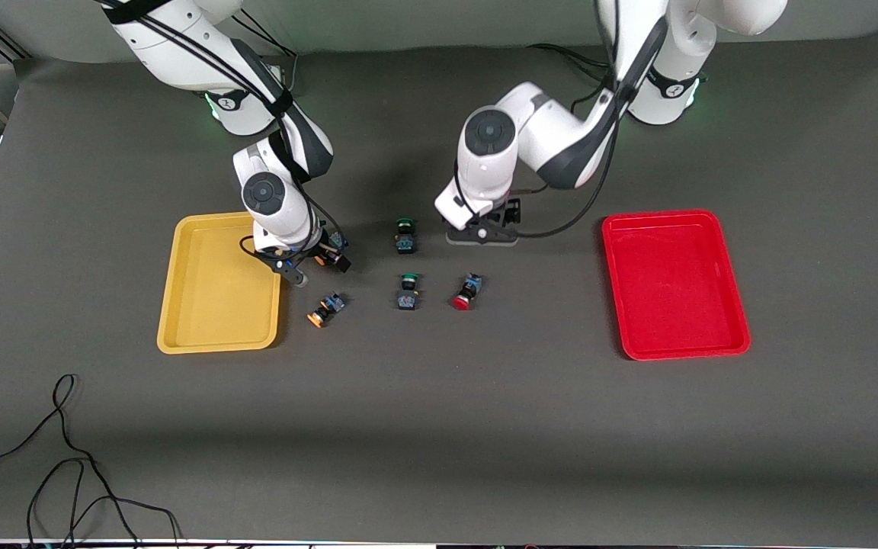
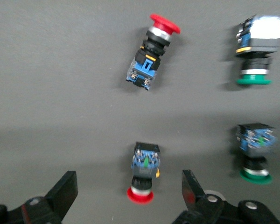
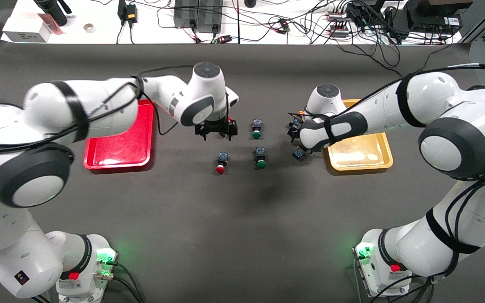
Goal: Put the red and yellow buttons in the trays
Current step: 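Grasp a yellow button with the right gripper while the left gripper grasps a red button, then carry the yellow button into the yellow tray while the left gripper carries red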
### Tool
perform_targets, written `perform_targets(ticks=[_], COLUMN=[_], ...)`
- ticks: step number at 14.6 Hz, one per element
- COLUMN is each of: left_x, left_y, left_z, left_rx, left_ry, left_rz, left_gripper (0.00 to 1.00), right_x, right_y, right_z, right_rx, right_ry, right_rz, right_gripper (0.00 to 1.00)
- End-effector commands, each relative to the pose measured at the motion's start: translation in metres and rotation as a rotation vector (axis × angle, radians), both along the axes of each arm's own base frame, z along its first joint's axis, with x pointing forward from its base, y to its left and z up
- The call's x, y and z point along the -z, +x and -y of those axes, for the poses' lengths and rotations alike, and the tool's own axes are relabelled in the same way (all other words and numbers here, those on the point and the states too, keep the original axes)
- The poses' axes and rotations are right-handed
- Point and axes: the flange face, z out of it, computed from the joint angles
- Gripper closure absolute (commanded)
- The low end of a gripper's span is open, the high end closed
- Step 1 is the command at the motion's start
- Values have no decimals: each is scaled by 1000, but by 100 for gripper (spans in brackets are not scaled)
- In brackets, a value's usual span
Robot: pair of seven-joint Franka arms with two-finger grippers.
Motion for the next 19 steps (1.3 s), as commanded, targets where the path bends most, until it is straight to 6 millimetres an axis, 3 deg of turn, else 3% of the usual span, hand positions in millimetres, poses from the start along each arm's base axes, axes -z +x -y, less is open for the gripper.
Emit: perform_targets(ticks=[1,5,7,8,9,10,12,14,17,19], left_x=[36,79,89,90,91,89,78,59,22,-8], left_y=[-7,-26,-30,-36,-39,-37,-25,-5,20,39], left_z=[8,18,18,22,23,21,15,1,-19,-41], left_rx=[-17,-8,-3,8,12,5,-33,-67,-109,-132], left_ry=[6,33,42,50,58,60,49,41,29,4], left_rz=[3,-17,-24,-31,-38,-43,-54,-57,-58,-83], left_gripper=[1,1,5,11,27,51,72,81,83,84], right_x=[1,-2,-1,-1,-1,-1,-3,-4,-13,-37], right_y=[-4,-11,-12,-12,-12,-12,-11,-11,-10,-7], right_z=[-7,-17,-17,-17,-16,-16,-17,-17,-17,-17], right_rx=[22,8,6,6,8,8,8,8,6,-8], right_ry=[10,11,10,9,9,9,10,12,8,8], right_rz=[3,-13,-16,-17,-17,-17,-14,-12,-16,-12], right_gripper=[2,2,17,27,35,41,49,57,73,75])
